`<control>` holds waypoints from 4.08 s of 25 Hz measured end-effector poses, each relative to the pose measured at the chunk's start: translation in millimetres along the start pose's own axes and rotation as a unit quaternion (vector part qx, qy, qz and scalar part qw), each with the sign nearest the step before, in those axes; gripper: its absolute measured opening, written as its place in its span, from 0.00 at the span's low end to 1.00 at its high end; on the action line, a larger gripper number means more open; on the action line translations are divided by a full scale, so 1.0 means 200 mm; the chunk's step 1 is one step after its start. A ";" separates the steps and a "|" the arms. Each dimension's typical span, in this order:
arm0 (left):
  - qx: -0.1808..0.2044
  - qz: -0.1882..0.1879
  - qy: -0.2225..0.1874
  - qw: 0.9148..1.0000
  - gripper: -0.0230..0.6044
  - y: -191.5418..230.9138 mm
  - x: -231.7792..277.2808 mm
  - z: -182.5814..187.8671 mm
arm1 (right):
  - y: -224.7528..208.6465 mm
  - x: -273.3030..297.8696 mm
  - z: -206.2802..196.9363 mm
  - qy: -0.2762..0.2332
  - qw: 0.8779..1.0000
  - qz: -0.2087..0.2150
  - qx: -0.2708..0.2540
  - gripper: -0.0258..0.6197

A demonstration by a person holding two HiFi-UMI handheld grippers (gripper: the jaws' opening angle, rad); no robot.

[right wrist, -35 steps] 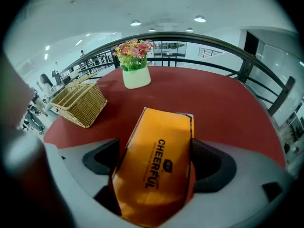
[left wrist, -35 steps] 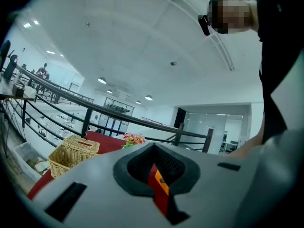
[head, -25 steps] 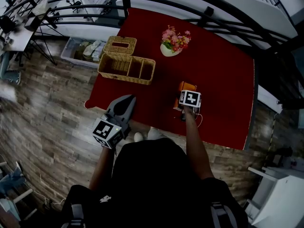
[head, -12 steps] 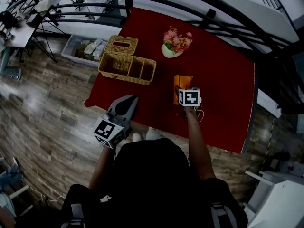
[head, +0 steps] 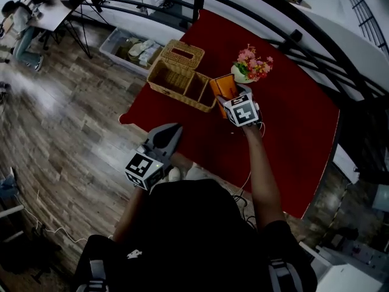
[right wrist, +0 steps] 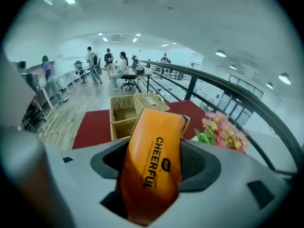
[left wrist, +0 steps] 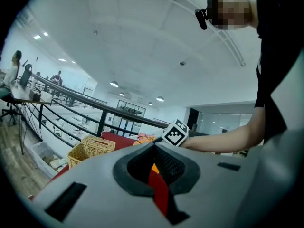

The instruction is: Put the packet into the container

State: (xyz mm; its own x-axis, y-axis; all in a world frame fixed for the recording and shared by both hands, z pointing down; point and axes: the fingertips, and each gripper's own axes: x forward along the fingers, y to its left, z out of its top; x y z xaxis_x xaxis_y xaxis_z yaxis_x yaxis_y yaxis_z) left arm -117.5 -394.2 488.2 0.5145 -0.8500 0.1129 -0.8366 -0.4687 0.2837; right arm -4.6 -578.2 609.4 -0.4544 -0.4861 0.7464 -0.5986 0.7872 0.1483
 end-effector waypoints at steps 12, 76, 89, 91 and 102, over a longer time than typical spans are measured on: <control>-0.015 0.084 -0.001 0.996 0.05 0.14 -0.19 -0.06 | 0.53 0.40 0.62 -0.008 0.951 0.168 -0.259 0.56; 0.021 0.066 -0.056 0.996 0.05 0.18 -0.23 0.23 | 0.81 -0.75 0.84 -0.426 0.887 0.178 0.002 0.07; 0.026 0.054 -0.064 0.996 0.05 0.17 -0.20 0.26 | 0.89 -0.74 0.66 -0.401 0.900 0.169 0.033 0.07; 0.027 0.051 -0.063 0.996 0.05 0.17 -0.21 0.26 | 0.90 -0.74 0.66 -0.397 0.902 0.168 0.034 0.07; 0.028 0.045 -0.060 0.997 0.05 0.13 -0.18 0.25 | 0.87 -0.75 0.64 -0.398 0.900 0.170 0.051 0.07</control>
State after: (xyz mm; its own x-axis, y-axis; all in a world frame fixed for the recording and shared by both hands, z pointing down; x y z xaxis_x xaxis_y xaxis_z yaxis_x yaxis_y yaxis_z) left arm -167.3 -388.5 444.3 0.4142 -0.9100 0.0197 -0.8888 -0.3997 0.2244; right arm -124.9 -416.4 440.6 -0.9272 -0.3733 0.0310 -0.3745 0.9226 -0.0921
